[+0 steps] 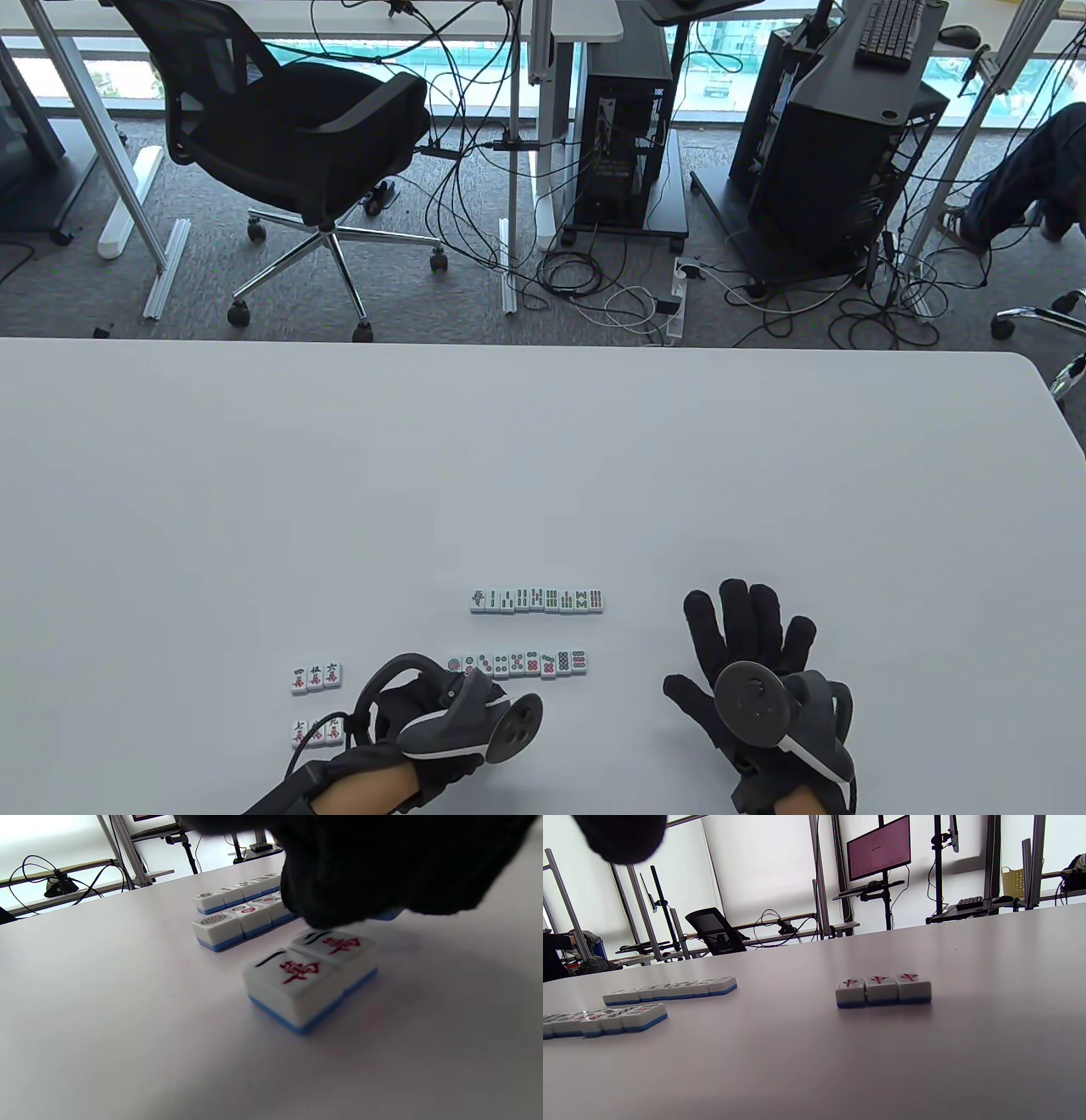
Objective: Mahjong suit sorting
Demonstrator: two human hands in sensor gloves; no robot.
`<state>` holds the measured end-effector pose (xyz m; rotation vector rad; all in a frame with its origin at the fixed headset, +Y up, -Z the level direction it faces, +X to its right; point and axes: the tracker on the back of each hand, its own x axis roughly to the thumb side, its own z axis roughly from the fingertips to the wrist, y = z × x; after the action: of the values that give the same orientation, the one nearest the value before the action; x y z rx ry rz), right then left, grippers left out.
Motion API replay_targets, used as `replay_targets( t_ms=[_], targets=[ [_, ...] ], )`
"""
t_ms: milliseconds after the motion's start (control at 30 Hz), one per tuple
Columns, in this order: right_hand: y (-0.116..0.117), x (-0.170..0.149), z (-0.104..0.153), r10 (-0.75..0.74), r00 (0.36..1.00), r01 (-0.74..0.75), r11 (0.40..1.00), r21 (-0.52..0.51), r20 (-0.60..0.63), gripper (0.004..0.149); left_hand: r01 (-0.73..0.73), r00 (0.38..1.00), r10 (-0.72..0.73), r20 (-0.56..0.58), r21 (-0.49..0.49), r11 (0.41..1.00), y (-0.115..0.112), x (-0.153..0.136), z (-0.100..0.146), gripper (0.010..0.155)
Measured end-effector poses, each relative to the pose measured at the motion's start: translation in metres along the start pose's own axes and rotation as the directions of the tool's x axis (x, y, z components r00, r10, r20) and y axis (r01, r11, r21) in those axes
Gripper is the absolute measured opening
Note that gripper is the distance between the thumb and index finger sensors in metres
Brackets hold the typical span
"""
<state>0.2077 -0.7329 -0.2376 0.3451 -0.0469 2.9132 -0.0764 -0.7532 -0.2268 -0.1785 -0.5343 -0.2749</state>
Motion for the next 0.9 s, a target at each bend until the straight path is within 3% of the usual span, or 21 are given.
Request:
replay_targets(
  t_ms=[133, 367, 467, 633, 833, 900],
  targets=[
    [0.000, 0.001, 0.000, 0.002, 1.000, -0.002, 1.000, -0.001, 0.004, 0.084, 0.030, 1.000, -0.030, 0.000, -0.022, 0.999, -0.007, 0.002, -0.002, 0.062],
    [0.000, 0.001, 0.000, 0.009, 1.000, -0.009, 1.000, 0.004, 0.004, 0.084, 0.028, 1.000, -0.028, 0.004, -0.011, 1.000, 0.001, -0.007, 0.006, 0.066],
    [0.001, 0.001, 0.000, 0.009, 1.000, -0.009, 1.000, 0.005, 0.002, 0.084, 0.023, 0.998, -0.020, -0.063, 0.048, 0.999, 0.014, -0.028, 0.019, 0.065],
    [0.000, 0.001, 0.000, 0.012, 1.000, -0.012, 1.000, 0.008, -0.005, 0.084, 0.029, 0.977, -0.024, -0.212, 0.019, 0.999, 0.023, -0.076, 0.041, 0.062],
    [0.000, 0.000, 0.000, 0.017, 1.000, -0.016, 1.000, 0.012, -0.012, 0.084, 0.038, 0.925, -0.053, -0.377, -0.047, 0.998, 0.009, -0.127, 0.067, 0.061],
    [0.000, 0.000, 0.000, 0.020, 1.000, -0.020, 1.000, 0.014, -0.014, 0.084, 0.009, 0.906, -0.056, -0.420, -0.114, 0.993, -0.004, -0.142, 0.072, 0.062]
  ],
)
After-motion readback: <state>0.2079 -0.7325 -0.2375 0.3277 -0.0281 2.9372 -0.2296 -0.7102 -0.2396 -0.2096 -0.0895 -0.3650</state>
